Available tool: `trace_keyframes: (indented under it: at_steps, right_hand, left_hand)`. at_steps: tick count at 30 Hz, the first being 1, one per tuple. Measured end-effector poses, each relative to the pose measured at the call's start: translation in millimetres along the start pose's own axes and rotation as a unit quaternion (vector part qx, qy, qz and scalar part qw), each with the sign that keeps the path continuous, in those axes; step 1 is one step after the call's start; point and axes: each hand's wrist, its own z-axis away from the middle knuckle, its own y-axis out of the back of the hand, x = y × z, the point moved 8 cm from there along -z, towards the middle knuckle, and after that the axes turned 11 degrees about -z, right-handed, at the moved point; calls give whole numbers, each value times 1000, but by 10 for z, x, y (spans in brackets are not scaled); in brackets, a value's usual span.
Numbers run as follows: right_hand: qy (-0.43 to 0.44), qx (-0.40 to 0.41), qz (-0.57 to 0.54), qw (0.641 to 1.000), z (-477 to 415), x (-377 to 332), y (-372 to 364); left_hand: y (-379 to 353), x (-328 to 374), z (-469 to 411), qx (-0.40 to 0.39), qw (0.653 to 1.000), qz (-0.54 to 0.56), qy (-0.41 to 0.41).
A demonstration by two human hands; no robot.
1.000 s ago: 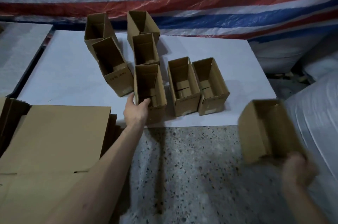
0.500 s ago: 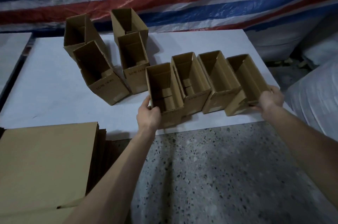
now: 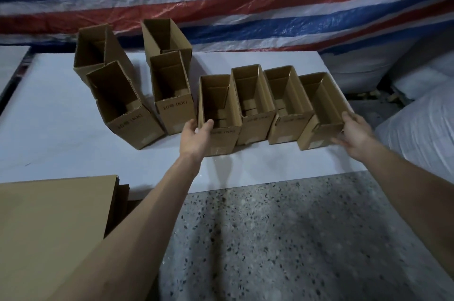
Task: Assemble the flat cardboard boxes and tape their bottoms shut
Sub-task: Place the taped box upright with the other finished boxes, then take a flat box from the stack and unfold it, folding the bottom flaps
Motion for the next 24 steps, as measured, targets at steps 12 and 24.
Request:
trace_keyframes:
  at_steps: [12,24]
  right_hand:
    - [235,69,10,969,1682,-46,-31]
    - [114,-354,-20,928,4359,1163,-840]
  left_hand:
    - [851,82,1661,87,983,-3,-161]
    - [2179,-1319,2825,58,828,-546,-114]
